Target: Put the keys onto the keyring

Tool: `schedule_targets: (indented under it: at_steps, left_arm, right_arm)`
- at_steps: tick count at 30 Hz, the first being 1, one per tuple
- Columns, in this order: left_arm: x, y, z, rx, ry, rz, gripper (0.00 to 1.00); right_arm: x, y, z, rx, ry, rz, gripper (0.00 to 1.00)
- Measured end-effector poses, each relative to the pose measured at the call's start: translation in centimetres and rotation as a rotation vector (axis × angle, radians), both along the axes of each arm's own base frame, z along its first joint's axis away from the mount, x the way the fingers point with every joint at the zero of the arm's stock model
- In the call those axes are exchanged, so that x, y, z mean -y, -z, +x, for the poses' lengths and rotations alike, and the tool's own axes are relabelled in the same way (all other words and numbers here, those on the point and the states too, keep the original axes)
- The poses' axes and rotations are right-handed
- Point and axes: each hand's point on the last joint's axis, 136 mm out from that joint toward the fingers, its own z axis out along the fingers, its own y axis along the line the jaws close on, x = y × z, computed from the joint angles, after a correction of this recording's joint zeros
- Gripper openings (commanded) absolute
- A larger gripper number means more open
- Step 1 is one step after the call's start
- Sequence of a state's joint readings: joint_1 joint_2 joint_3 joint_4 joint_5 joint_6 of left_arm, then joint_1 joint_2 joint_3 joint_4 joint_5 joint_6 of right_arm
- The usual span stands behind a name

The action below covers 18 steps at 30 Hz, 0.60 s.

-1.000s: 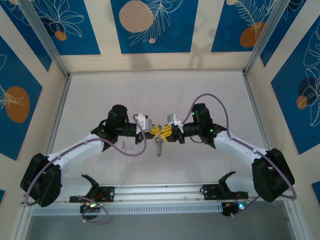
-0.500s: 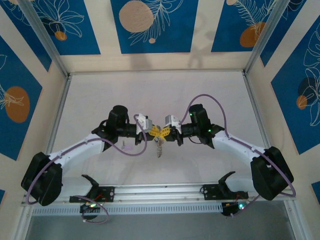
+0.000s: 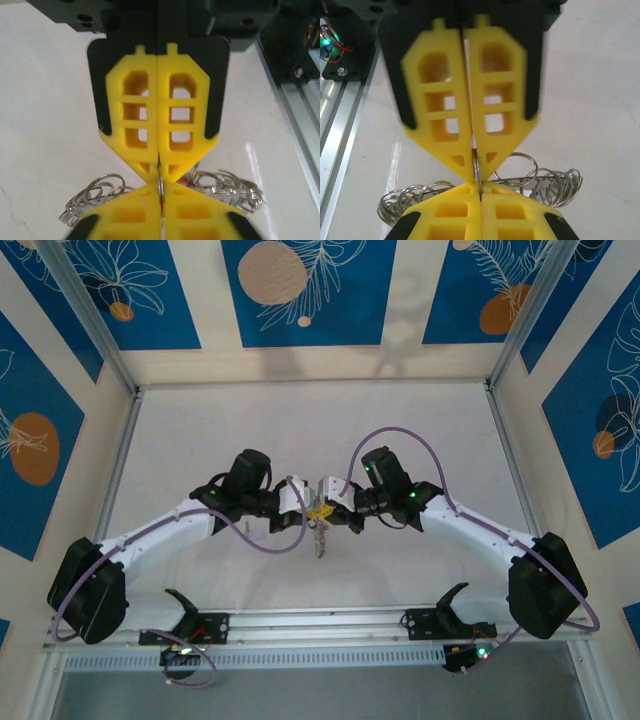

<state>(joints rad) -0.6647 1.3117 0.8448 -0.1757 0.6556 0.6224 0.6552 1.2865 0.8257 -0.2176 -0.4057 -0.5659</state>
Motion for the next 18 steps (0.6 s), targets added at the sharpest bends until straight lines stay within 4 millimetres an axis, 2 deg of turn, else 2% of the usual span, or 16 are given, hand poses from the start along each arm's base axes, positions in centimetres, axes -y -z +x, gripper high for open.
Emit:
schedule_targets:
  at_steps: [5,7,9,11,18]
  left_arm:
    - [0.1,0.1,0.0,0.011,0.007,0.007,0.00]
    - [0.2,-0.2,-0.2,0.015,0.017,-0.005,0.00]
    - [0.4,-0.7,-0.4,0.022,0.028,-0.030,0.00]
    - [0.4,-1.1,-0.4,0.020,0.025,-0.052,0.00]
    - [-0.4,-1.7,-0.4,-0.015,0.001,-0.141,0.00]
  right_arm:
    - [0.1,0.1,0.0,0.001,-0.002,0.032,0.00]
    - [0.5,-0.1,-0.3,-0.002,-0.009,0.088,0.08]
    - [0.9,-0.6,-0.7,-0.008,-0.018,0.149,0.17]
    - [1.1,-1.5,-1.2,-0.002,-0.033,0.212,0.21]
    - [1.4,-4.0,-1.4,0.025,-0.077,0.326,0.23]
